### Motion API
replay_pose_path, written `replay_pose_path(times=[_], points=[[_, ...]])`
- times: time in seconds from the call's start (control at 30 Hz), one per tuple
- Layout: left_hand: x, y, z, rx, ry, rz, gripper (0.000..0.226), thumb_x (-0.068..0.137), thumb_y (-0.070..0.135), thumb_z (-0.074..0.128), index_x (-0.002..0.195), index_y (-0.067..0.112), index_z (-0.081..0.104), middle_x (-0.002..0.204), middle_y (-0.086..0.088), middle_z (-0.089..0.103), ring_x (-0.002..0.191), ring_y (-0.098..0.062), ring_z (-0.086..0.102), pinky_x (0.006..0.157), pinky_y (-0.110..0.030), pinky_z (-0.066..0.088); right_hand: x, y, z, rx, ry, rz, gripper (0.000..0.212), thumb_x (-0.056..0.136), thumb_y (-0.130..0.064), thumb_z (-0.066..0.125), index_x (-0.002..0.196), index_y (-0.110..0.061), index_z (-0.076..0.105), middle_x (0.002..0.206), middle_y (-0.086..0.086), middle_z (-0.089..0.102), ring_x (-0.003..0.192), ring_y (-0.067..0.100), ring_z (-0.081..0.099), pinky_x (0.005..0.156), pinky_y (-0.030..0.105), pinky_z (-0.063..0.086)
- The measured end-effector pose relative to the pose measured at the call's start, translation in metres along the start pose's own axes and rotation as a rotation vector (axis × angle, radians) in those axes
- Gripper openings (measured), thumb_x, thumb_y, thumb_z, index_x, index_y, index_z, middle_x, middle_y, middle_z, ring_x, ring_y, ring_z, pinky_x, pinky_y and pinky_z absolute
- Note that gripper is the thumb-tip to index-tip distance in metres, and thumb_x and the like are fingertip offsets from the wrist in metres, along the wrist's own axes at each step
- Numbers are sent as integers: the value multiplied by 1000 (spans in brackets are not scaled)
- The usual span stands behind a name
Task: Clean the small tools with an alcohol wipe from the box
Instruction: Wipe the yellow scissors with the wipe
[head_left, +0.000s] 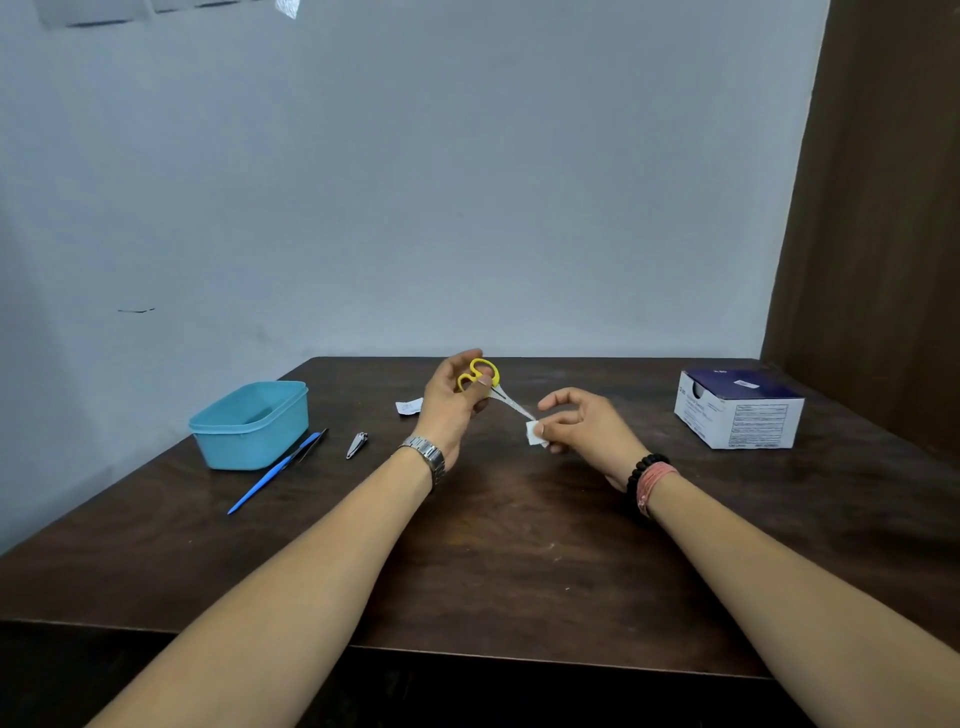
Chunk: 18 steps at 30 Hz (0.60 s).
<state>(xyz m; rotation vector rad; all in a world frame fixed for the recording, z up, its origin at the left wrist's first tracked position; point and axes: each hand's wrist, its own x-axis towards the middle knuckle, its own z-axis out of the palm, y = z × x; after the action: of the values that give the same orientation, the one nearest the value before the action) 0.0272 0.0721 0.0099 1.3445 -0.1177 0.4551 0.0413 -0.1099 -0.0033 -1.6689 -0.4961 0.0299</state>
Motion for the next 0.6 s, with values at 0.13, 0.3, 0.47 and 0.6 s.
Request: replay_pose_path(times=[0.13,0.3,0.47,0.6], points=[[-1,-1,-4,20,18,-24,30,86,-3,65,110,13,59,96,-1,64,89,-15,62,73,-25,55,-1,-1,-4,166,97,21,19,89,2,64,104,-7,56,82,11,69,61,15,70,51,20,51],[-5,-5,0,7,-9,-86,28,81,-4,70,95,14,54,88,-3,60,82,-15,61,79,-34,56,0,1,-4,313,133,27,18,88,7,63,98,-8,59,83,8,67,66,11,70,65,20,58],[-9,-10,7,-9,-100,-122,28,81,-4,69,91,15,50,86,-3,56,81,-15,58,78,-32,56,2,2,-1,427,121,63,13,86,11,62,92,-2,60,88,15,68,67,12,72,69,19,58],[-11,-10,14,-56,-135,-119,28,83,-6,67,88,14,49,82,-3,56,73,-10,60,70,-25,57,2,3,-1,522,134,101,10,87,12,59,90,3,58,87,17,67,67,14,72,66,18,58]])
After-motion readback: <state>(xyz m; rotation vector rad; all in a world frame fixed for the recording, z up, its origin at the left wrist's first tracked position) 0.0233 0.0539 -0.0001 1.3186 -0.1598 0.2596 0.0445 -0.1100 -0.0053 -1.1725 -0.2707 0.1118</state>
